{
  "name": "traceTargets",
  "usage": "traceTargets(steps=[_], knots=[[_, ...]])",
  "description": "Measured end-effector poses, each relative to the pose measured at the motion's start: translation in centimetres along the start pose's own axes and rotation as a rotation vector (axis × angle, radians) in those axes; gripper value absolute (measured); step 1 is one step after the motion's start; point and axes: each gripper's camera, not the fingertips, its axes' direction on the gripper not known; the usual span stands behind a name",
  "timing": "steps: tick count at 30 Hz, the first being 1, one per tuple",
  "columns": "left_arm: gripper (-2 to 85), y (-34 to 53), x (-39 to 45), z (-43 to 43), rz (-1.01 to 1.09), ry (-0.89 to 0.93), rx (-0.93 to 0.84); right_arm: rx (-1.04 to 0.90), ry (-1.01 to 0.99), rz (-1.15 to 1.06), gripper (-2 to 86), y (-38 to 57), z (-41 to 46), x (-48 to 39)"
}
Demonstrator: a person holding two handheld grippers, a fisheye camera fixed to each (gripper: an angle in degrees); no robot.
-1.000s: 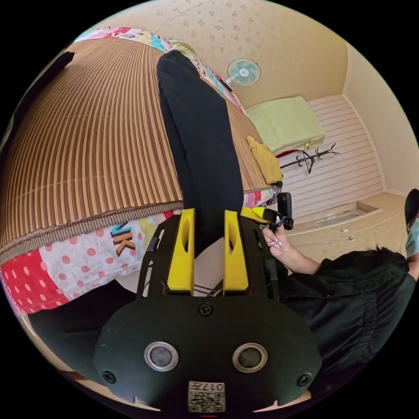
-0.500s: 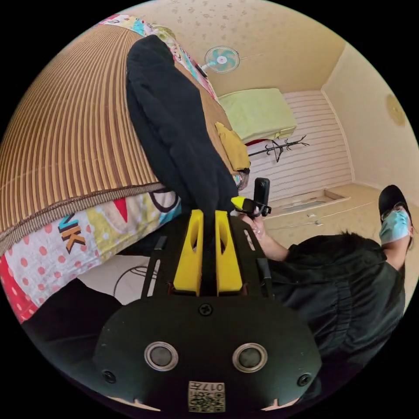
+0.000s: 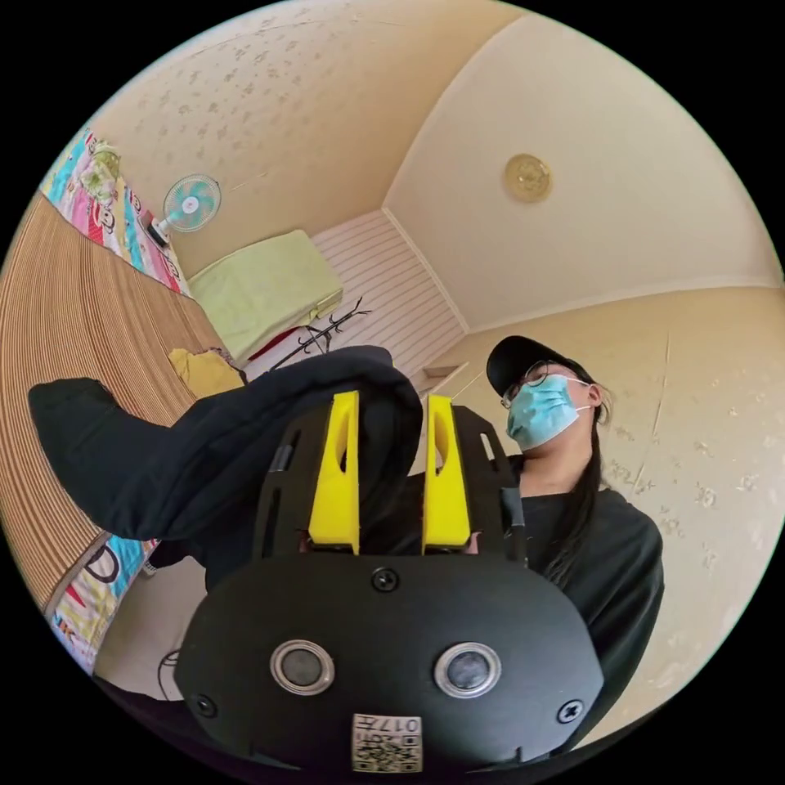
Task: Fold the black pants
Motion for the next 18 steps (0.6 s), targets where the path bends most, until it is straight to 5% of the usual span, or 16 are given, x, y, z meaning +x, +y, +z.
traceTargets(steps=[4, 11, 14, 18], knots=[[15.7, 1.6, 0.1, -1.4, -0.093, -0.071, 0.032, 0.023, -0.059, -0.054, 1.5, 0.4, -0.8, -2.9], [18.4, 2.8, -2.7, 5.1, -0.259, 0.251, -0.067, -0.019, -0.079, -0.063, 1.5, 2.4, 1.8, -6.6], [15.3, 2.5, -1.8, 5.1, -0.233, 0.297, 0.009, -0.039, -0.057, -0.096, 1.5, 2.0, 2.0, -9.3], [12.8, -0.9, 4.7, 7.7, -0.042, 0.148, -0.106, -0.039, -0.055, -0.154, 1.4, -0.6, 2.2, -12.7]])
